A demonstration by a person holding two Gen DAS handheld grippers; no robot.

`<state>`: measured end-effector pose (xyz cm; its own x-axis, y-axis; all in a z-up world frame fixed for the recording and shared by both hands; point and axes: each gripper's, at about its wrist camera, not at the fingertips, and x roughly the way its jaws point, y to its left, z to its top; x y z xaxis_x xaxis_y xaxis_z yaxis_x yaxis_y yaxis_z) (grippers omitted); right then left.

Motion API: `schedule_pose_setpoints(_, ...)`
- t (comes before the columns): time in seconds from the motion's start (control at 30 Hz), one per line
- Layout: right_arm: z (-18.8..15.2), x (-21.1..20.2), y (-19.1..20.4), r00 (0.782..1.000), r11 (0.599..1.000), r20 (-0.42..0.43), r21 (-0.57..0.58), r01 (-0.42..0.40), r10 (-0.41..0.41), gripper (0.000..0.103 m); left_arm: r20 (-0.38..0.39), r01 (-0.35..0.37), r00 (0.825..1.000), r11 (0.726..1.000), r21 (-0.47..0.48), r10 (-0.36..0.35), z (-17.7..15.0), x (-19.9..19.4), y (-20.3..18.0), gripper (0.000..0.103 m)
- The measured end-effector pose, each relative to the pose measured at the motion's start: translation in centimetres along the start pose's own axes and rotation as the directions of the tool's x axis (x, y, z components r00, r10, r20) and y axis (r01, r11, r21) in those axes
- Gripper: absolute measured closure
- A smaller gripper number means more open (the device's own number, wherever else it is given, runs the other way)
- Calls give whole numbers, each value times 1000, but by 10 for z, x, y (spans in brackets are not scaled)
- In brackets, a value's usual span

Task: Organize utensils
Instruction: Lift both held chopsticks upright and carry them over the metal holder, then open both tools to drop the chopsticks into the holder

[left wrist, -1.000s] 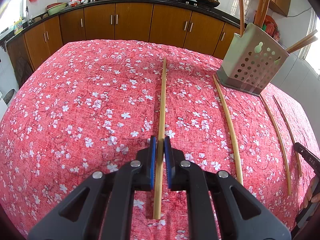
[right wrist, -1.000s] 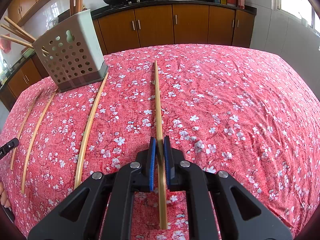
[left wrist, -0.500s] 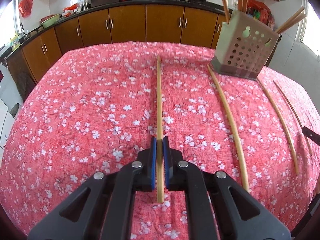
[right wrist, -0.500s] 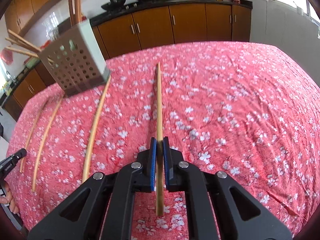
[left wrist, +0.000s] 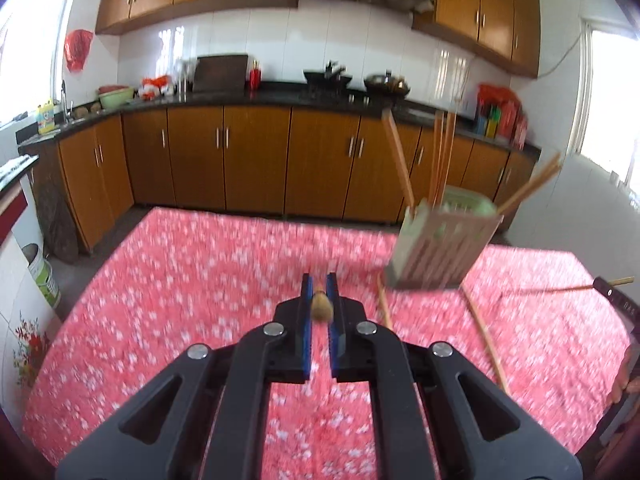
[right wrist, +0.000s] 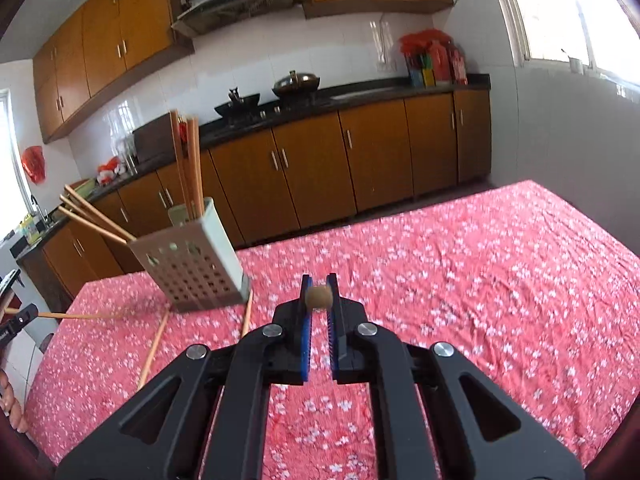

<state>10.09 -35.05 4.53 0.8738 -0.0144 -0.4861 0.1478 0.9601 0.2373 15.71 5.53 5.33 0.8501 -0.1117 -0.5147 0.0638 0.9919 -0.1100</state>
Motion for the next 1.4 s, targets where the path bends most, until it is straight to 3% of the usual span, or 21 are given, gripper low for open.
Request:
schedule_pose_setpoints(0.27, 35, -17, 26, 995, 997, 85, -47, -57, 61, 96, 71, 49, 996, 999, 11, -49, 39, -19, -6, 96)
schedule_pose_setpoints(0.4, 60, -29, 42, 981, 989, 130, -50, -142, 147, 96, 96, 94, 991, 995, 28, -96, 56, -29, -19, 96)
schedule_pose_setpoints(0.63, 105, -46, 79, 926, 967, 280, -57, -248, 254, 96, 170, 217, 960, 975, 37, -221, 96, -46, -57, 96)
schedule_pose_setpoints(0.77, 123, -39, 93, 896, 964, 357, -53, -261, 263, 96, 247, 242, 938, 970, 40, -244, 122, -48, -78, 96)
schedule_pose_setpoints(0.9, 133, -18, 105, 881, 967, 400, -77, -243, 253, 96, 285, 221, 931, 974, 49, -226, 141, -31, -94, 96)
schedule_pose_setpoints(1.1, 121, 33, 113, 926, 972, 294, -86, -220, 236, 96, 190, 208, 958, 977, 48, -214, 138, 24, -106, 96)
schedule_pose_setpoints(1.33, 107, 46, 115, 951, 977, 228, -89, -192, 208, 94, 110, 203, 973, 979, 31, -205, 129, 60, -104, 95)
schedule_pose_setpoints(1.4, 108, 42, 113, 954, 978, 222, -90, -187, 202, 82, 105, 200, 974, 979, 22, -202, 129, 62, -101, 95)
